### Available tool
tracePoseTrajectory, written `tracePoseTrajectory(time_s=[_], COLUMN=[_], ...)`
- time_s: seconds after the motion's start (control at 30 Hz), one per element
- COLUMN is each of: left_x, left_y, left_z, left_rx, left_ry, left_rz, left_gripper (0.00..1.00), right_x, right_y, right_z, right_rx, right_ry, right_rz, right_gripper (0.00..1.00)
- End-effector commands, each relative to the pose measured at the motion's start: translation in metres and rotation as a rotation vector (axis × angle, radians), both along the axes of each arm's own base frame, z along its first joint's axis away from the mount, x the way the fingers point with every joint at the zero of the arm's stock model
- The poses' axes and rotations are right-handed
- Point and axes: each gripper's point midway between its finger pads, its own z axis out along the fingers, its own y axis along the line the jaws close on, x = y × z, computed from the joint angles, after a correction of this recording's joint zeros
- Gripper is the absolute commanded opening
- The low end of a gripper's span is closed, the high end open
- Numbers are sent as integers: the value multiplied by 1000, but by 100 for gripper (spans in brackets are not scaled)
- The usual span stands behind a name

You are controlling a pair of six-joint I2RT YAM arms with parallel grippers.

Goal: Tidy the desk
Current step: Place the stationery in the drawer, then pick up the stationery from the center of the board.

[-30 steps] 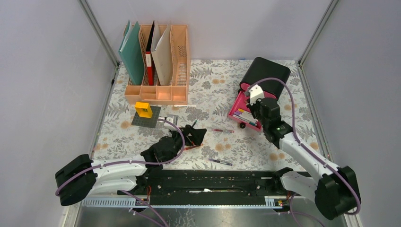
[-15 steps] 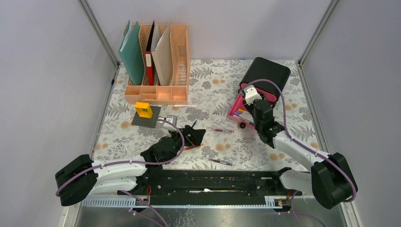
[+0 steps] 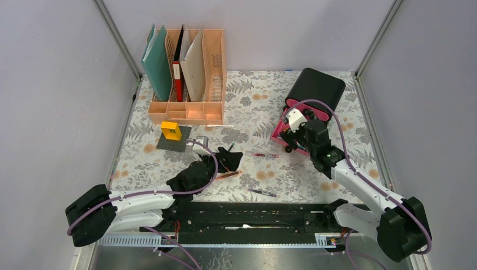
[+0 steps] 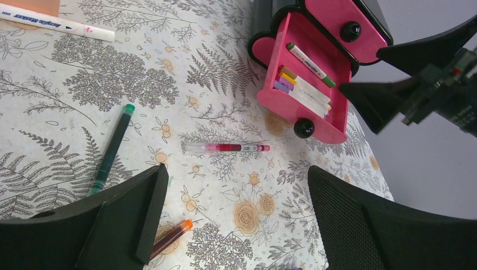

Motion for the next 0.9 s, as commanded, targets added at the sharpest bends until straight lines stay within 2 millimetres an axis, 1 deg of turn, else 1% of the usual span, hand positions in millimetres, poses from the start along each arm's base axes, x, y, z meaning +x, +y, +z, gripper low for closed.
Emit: tracePoseTrajectory(time_s=[0.0,0.07,0.17,0.27,0.3,0.33,0.47,0.6,0.67,0.7,0.77,0.83,0.87], left_x=[4,6,14,26,29,37,59,81,92,97,109,121,130], left_y=[2,2,5,10,9,10,17,25,30,32,32,31,28], left_z=[4,3,-2,-8,-10,-8,-27,-47,-56,-65,-74,-81,-80], left_rx=[-25,-20,-7,15,24,26,93,171,230,272,327,369,375], left_ry=[15,25,64,117,135,154,290,422,475,507,550,574,576], left_rz=[17,23,57,108,113,132,225,365,434,462,498,515,520], left_gripper=[99,99,99,99,99,99,99,99,96,94,89,81,77], right_x=[-30,-37,-41,-43,-42,-42,-43,-43,-44,-44,-44,-45,-45], right_y=[32,36,38,38,38,38,38,38,38,38,38,37,37], right_z=[2,1,2,0,0,0,1,3,4,4,6,7,8], right_rx=[-26,-28,-30,-33,-34,-33,-34,-33,-33,-32,-30,-29,-29], right_ry=[125,141,150,163,164,166,161,155,151,149,141,137,136], right_rz=[276,323,347,351,351,351,354,354,354,355,355,357,357], right_gripper=[100,100,100,100,100,100,100,100,100,100,100,100,100])
